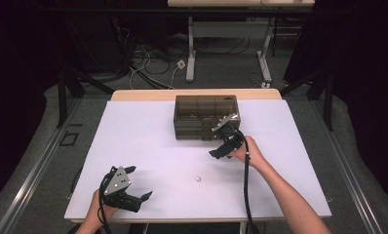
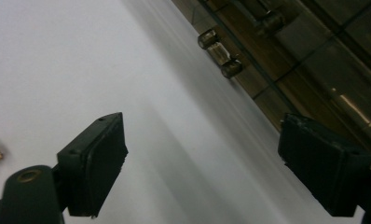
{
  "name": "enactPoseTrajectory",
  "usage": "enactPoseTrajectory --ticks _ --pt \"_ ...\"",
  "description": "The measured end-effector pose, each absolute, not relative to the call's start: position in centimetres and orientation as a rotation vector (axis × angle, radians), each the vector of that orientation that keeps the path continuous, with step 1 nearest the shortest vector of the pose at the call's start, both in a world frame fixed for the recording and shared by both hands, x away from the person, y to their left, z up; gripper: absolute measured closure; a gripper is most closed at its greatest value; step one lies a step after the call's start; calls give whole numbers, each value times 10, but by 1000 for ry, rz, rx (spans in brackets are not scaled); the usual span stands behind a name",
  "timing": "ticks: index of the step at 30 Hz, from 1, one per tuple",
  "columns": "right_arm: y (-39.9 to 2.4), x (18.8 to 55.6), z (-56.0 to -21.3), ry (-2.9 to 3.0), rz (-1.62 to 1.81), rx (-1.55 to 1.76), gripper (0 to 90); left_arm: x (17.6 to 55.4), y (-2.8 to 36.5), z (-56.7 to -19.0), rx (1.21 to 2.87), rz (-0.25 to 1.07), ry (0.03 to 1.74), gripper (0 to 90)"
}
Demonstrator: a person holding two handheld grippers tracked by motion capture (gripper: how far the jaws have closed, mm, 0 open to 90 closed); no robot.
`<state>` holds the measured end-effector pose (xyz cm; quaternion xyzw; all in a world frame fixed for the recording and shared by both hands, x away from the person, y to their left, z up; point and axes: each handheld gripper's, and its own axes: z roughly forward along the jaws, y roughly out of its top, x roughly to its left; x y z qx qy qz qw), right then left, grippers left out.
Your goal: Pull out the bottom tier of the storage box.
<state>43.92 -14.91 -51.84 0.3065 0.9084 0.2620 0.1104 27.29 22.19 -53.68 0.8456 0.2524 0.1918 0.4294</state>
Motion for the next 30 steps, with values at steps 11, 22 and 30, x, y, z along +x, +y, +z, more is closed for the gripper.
enactPoseTrajectory --ticks 11,22,30 --pt "-146 443 -515 2578 696 746 385 273 223 -537 2108 477 629 2" --pt "-143 446 -519 2512 620 620 586 274 222 -537 2108 475 629 2" --pt "-141 449 -522 2513 569 556 654 274 223 -537 2116 480 624 1"
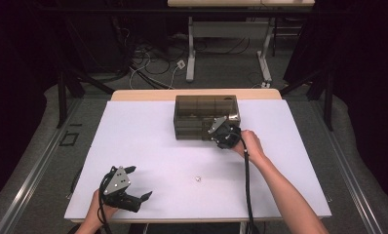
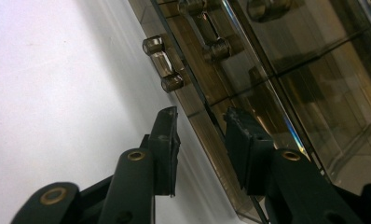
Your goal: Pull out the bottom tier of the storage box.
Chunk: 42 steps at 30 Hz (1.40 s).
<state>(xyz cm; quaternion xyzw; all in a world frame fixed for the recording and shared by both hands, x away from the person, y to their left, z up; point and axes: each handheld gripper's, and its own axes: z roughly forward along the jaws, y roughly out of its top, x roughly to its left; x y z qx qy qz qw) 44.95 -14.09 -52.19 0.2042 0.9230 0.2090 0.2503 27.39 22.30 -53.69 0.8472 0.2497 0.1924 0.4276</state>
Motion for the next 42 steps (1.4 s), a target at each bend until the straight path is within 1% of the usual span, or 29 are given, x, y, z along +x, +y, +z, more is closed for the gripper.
enactPoseTrajectory --ticks 10,14,19,23,37,42 --pt "-140 451 -524 2489 501 512 677 274 222 -537 2118 480 627 2" --pt "-140 453 -527 2489 501 491 707 274 222 -538 2111 473 635 2" --pt "-138 454 -527 2500 436 416 725 274 222 -538 2111 480 644 1" --pt "-138 459 -523 2545 451 441 770 274 222 -538 2117 475 641 1" --pt "-122 460 -525 2557 217 252 791 274 221 -538 2121 476 638 1" --pt "-125 465 -522 2605 246 263 807 274 222 -538 2119 476 639 1"
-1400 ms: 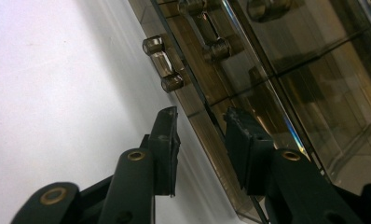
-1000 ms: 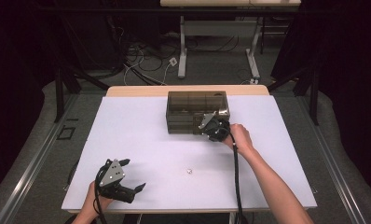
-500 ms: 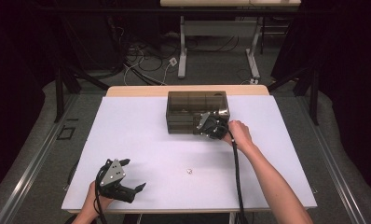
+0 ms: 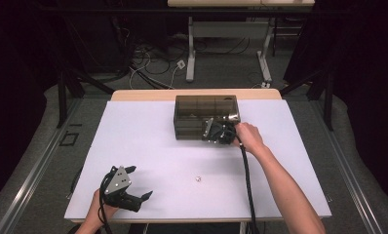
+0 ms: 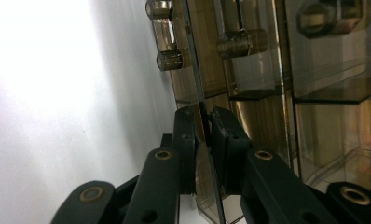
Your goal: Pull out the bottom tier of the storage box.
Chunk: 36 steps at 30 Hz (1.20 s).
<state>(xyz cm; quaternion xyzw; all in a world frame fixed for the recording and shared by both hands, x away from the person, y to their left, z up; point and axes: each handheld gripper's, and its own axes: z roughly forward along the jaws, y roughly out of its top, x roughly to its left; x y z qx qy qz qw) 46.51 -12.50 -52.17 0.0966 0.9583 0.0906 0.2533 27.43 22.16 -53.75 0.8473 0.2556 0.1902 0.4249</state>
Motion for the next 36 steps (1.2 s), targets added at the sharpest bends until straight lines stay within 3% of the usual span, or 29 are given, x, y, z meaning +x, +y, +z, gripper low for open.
enactPoseTrajectory --ticks 36 --pt "-126 454 -519 2635 212 111 843 274 222 -538 2116 479 639 1"
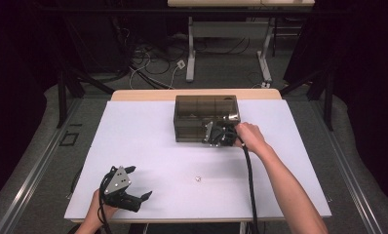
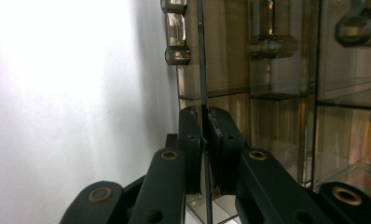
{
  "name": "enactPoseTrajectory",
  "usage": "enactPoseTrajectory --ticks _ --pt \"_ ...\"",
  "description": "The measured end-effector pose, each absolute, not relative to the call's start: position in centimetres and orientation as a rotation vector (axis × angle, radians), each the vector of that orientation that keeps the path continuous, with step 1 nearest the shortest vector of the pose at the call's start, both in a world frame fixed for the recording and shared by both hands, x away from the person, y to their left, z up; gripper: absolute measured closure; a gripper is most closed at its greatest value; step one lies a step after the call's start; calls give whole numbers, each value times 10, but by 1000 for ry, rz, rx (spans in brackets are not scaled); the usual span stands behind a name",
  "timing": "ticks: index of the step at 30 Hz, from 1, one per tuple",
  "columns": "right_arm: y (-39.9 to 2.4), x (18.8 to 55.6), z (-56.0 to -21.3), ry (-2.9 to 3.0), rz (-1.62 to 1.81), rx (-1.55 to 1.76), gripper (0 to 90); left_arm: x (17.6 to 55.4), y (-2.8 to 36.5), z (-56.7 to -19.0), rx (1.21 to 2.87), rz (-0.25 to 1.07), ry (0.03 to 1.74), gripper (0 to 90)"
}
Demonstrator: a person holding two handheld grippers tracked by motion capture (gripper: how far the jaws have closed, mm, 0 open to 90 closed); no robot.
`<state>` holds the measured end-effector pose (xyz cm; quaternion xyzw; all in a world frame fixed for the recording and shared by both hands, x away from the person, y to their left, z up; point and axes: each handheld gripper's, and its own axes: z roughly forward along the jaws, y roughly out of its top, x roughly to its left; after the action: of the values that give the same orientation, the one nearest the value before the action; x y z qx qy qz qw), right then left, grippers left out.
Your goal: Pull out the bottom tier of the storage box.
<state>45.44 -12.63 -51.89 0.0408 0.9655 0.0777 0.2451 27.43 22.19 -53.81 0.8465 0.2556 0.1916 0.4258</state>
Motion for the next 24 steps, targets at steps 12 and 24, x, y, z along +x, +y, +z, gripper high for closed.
enactPoseTrajectory --ticks 12,24 --pt "-128 448 -518 2648 220 92 845 274 221 -538 2126 477 638 1" --pt "-128 441 -518 2657 222 60 846 275 221 -538 2126 480 637 1"
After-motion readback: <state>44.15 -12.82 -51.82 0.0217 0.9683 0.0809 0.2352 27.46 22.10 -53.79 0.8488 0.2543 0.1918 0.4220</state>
